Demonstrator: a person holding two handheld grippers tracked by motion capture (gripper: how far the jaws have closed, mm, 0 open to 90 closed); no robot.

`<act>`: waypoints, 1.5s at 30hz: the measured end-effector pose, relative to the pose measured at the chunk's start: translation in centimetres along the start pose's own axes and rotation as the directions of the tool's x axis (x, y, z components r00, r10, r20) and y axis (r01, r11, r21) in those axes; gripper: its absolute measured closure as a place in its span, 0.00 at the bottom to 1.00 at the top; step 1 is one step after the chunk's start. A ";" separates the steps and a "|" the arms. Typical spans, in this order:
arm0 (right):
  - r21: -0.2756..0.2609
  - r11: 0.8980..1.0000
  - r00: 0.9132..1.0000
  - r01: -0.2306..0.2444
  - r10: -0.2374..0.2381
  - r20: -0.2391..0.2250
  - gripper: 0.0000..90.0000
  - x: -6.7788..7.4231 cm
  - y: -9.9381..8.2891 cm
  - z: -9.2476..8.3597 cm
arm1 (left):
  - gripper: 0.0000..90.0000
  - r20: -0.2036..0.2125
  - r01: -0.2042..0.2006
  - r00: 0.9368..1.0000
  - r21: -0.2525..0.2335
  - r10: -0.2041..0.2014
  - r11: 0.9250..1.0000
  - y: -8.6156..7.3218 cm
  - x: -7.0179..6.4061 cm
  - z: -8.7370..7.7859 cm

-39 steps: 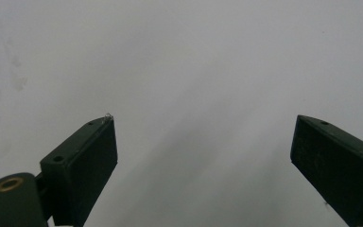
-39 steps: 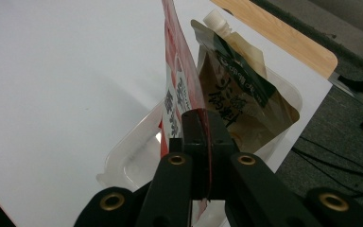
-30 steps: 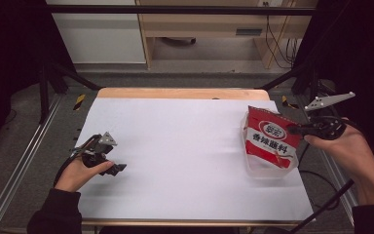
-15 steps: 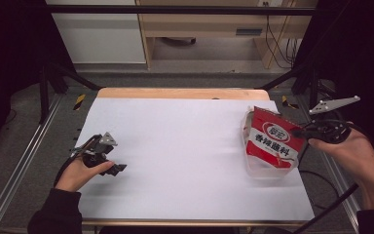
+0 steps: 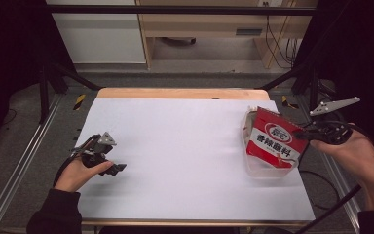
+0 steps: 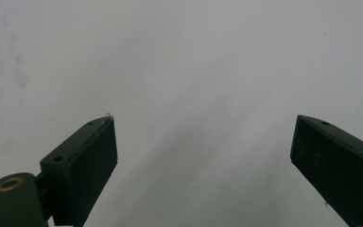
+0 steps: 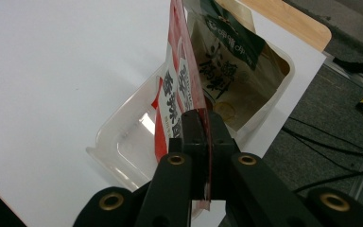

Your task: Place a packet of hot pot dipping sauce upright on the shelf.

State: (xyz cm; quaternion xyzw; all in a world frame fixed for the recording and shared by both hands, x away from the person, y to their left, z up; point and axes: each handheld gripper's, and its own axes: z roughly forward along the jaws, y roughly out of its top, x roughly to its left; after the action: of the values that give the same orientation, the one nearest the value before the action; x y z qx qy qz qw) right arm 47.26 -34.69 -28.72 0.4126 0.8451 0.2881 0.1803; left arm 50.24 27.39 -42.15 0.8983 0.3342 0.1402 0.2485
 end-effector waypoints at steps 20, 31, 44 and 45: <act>0.025 0.999 1.000 -0.020 0.020 0.003 0.98 -0.6 -1.0 0.1 | 0.09 -0.003 0.005 1.000 -0.004 -0.005 1.000 0.0 0.1 -0.2; 0.031 0.999 1.000 -0.024 0.024 -0.003 0.91 -0.7 -1.4 0.4 | 0.09 -0.003 0.007 1.000 -0.014 -0.007 1.000 0.0 0.1 -0.3; 0.017 1.000 0.999 -0.007 0.006 0.045 0.55 0.2 0.4 1.8 | 0.09 -0.002 0.009 1.000 -0.012 -0.009 1.000 -0.1 0.2 -0.4; 0.015 1.000 0.999 -0.005 0.004 0.051 0.52 0.3 0.6 2.0 | 0.09 -0.002 0.009 1.000 -0.012 -0.009 1.000 -0.1 0.2 -0.4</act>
State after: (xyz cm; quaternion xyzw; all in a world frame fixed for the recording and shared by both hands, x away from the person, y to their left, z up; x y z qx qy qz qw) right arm 48.53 -33.51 -29.87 0.4230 0.8415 0.2716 0.1981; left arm 50.16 27.71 -41.86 0.8951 0.3375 0.1421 0.2542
